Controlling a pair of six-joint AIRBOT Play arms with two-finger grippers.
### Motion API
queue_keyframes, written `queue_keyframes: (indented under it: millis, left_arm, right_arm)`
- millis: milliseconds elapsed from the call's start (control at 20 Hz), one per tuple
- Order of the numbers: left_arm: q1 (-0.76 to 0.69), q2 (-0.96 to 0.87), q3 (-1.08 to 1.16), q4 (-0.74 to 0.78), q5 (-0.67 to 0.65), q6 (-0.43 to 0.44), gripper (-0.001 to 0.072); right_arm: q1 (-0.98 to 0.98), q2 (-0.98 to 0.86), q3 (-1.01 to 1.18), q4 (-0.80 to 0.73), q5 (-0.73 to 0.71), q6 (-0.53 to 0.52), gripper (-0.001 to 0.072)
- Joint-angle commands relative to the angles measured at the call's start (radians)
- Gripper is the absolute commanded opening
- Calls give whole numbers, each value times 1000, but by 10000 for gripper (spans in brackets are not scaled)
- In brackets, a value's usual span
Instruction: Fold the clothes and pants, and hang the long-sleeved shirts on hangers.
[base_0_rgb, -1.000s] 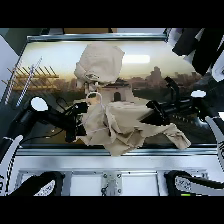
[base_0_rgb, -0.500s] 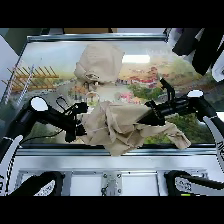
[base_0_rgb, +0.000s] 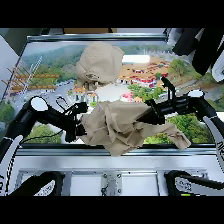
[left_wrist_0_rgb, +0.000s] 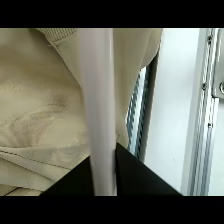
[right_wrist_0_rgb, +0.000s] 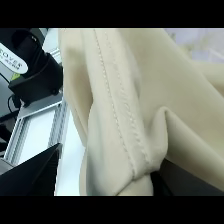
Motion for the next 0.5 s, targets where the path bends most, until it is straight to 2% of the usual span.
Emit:
queue_keyframes:
  millis: [0, 250, 300, 350, 400, 450]
  left_arm:
    - [0, 0, 1, -25, 0, 1, 17]
    - [0, 0, 1, -25, 0, 1, 17]
    - [0, 0, 1, -25, 0, 1, 17]
    - [0, 0, 1, -25, 0, 1, 17]
    - [0, 0, 1, -25, 0, 1, 17]
    - [0, 0, 1, -25, 0, 1, 17]
  right_arm:
    - [1, 0, 0, 41, -4, 0, 515]
    - [1, 0, 0, 39, -14, -1, 509]
    - [1, 0, 0, 39, -24, -1, 460]
    - [1, 0, 0, 38, -26, -1, 200]
    - [1, 0, 0, 39, -26, -2, 31]
    - [1, 0, 0, 39, -26, -13, 23]
